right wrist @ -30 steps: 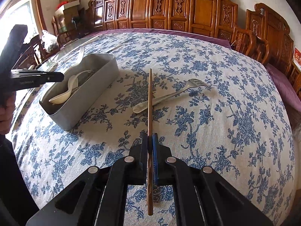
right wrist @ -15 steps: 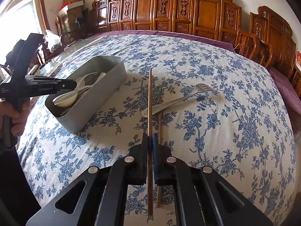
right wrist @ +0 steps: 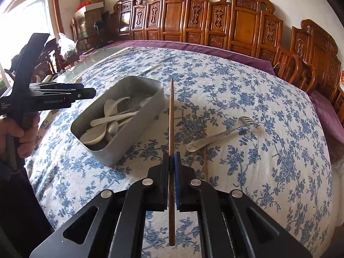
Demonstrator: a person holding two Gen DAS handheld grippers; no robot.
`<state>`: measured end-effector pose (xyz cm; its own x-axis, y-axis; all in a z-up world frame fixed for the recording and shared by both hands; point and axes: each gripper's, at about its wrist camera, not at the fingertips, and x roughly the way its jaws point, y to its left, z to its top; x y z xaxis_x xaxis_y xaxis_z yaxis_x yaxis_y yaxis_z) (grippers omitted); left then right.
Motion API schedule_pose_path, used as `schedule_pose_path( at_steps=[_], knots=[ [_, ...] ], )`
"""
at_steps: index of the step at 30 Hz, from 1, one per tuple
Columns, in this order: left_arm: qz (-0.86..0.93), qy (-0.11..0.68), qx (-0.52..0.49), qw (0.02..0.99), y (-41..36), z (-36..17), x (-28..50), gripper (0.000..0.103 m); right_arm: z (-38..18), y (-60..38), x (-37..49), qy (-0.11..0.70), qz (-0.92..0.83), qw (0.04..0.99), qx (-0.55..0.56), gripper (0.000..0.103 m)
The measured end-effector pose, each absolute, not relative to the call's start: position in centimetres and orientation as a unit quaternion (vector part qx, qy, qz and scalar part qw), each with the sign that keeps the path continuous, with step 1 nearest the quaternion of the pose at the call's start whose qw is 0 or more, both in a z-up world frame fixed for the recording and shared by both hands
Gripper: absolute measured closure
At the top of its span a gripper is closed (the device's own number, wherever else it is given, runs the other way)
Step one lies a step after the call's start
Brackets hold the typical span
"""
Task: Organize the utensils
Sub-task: 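Lower the wooden chopstick into the tray and open the right gripper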
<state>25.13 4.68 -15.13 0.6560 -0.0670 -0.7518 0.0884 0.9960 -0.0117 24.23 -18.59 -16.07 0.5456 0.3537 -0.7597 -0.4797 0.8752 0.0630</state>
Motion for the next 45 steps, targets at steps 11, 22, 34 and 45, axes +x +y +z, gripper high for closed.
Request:
schedule_pose_path(
  at_steps=[11, 22, 34, 45],
  knots=[
    [-0.035, 0.389, 0.007, 0.921, 6.9, -13.9, 25.0, 0.009, -14.0, -14.6, 24.9, 0.406, 0.26, 0.873, -0.071, 0.097],
    [-0.028, 0.382, -0.022, 0.924, 9.5, -13.2, 25.0, 0.009, -14.5, -10.2, 26.8, 0.42, 0.282, 0.862, -0.029, 0.097],
    [-0.011, 0.382, -0.038, 0.923, 11.7, -13.1, 25.6, 0.009, -16.5, -5.7, 30.1, 0.436, 0.279, 0.855, 0.011, 0.097],
    [-0.014, 0.388, -0.033, 0.921, 11.4, -13.4, 25.8, 0.009, -20.4, -4.9, 31.0, 0.466, 0.254, 0.847, 0.026, 0.097]
  ],
)
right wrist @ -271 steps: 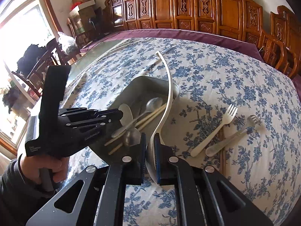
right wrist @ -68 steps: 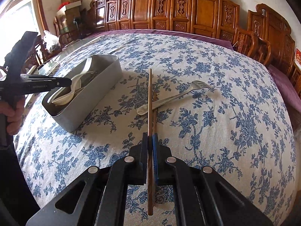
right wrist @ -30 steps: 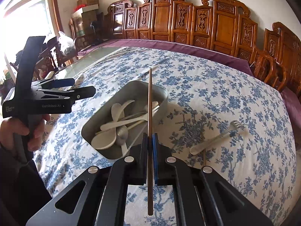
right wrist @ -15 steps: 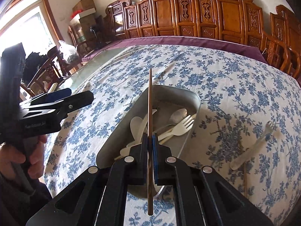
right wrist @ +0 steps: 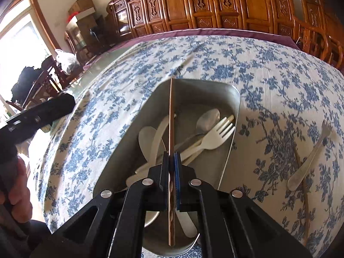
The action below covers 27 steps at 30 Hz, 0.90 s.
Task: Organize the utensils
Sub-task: 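Lower the wooden chopstick into the tray and open the right gripper, then reach the left gripper to the metal fork and close on its handle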
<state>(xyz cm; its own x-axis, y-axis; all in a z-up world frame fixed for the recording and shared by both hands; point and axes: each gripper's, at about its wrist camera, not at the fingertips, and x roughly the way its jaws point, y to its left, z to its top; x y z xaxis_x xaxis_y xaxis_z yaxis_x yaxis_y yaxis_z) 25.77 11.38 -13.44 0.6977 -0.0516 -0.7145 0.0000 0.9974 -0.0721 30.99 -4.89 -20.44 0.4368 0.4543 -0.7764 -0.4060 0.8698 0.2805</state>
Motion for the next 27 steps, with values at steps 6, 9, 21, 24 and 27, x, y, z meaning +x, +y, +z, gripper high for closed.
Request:
schedule_pose_path(
  at_steps=[6, 9, 21, 24, 27],
  knots=[
    [-0.015, 0.39, -0.03, 0.92, 11.1, -13.5, 25.8, 0.009, -21.0, -4.9, 30.7, 0.468, 0.253, 0.847, 0.022, 0.097],
    [-0.015, 0.39, -0.029, 0.92, 11.0, -13.6, 25.7, 0.009, -20.6, -5.0, 30.5, 0.456, 0.262, 0.85, 0.018, 0.096],
    [-0.026, 0.389, -0.026, 0.92, 9.7, -13.6, 25.4, 0.009, -16.3, -10.5, 29.0, 0.4, 0.264, 0.878, -0.006, 0.096],
    [-0.035, 0.39, -0.025, 0.92, 9.0, -13.6, 25.2, 0.009, -16.0, -12.9, 28.3, 0.394, 0.25, 0.884, -0.034, 0.094],
    [-0.044, 0.388, -0.016, 0.92, 7.8, -13.6, 24.9, 0.009, -16.3, -15.8, 27.5, 0.392, 0.231, 0.889, -0.057, 0.085]
  ],
)
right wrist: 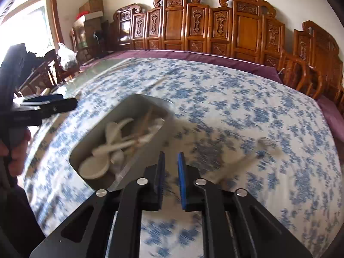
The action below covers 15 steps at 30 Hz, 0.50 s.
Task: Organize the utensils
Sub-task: 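Reach the left gripper to the metal fork and close on its handle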
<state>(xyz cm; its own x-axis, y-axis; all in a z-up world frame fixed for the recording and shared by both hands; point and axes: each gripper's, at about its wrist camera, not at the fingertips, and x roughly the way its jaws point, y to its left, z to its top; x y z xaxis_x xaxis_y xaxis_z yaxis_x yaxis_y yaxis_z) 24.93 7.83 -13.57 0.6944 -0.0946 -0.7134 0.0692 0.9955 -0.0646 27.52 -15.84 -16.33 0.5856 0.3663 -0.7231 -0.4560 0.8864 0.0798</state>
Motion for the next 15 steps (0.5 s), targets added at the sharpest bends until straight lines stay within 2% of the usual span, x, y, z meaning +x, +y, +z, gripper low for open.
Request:
schedule_pose_path(
  at_steps=[5, 10, 15],
  knots=[
    [-0.066, 0.39, -0.005, 0.919, 5.5, -13.6, 24.4, 0.009, -17.5, -20.1, 27.1, 0.398, 0.199, 0.893, -0.067, 0.071],
    [-0.08, 0.393, 0.0, 0.916, 3.2, -13.6, 23.9, 0.009, -18.7, -23.1, 27.4, 0.402, 0.184, 0.894, -0.063, 0.06],
    [-0.099, 0.402, -0.001, 0.91, 0.6, -13.6, 23.9, 0.009, -19.8, -25.4, 28.8, 0.406, 0.173, 0.896, -0.058, 0.055]
  ],
)
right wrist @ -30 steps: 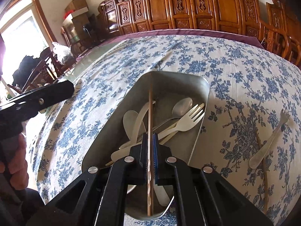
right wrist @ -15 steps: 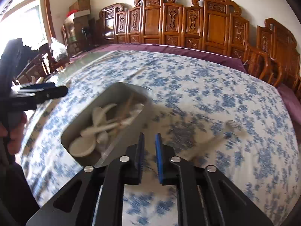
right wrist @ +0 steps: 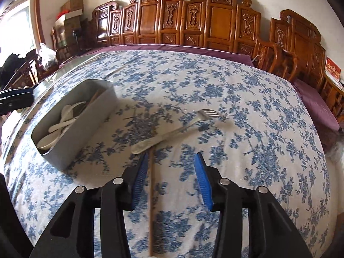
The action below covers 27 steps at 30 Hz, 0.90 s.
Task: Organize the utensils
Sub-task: 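Reach the left gripper to the metal fork and close on its handle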
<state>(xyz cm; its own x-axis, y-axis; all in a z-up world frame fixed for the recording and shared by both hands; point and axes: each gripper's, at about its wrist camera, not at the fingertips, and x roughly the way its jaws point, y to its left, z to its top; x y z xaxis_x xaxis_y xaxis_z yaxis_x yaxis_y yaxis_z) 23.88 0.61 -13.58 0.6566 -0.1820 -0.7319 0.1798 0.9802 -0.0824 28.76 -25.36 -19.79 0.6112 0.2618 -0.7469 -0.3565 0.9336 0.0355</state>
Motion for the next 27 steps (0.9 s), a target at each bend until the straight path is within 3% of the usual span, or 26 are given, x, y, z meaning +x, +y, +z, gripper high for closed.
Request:
schedule_pose_path(
  at_steps=[5, 9, 20, 27],
  knots=[
    [-0.111, 0.407, 0.009, 0.906, -2.5, -13.4, 24.6, 0.009, -21.0, -27.5, 29.9, 0.418, 0.159, 0.893, -0.057, 0.047],
    [-0.127, 0.416, 0.007, 0.9, -5.4, -13.7, 25.9, 0.016, -21.9, -28.8, 30.5, 0.43, 0.162, 0.887, -0.056, 0.046],
    [-0.174, 0.465, 0.031, 0.867, -14.4, -18.1, 32.6, 0.046, -22.8, -31.9, 31.1, 0.443, 0.163, 0.881, -0.037, 0.046],
    [-0.173, 0.495, 0.062, 0.849, -18.4, -21.1, 36.0, 0.071, -23.3, -32.8, 32.0, 0.448, 0.159, 0.879, -0.034, 0.046]
  ],
)
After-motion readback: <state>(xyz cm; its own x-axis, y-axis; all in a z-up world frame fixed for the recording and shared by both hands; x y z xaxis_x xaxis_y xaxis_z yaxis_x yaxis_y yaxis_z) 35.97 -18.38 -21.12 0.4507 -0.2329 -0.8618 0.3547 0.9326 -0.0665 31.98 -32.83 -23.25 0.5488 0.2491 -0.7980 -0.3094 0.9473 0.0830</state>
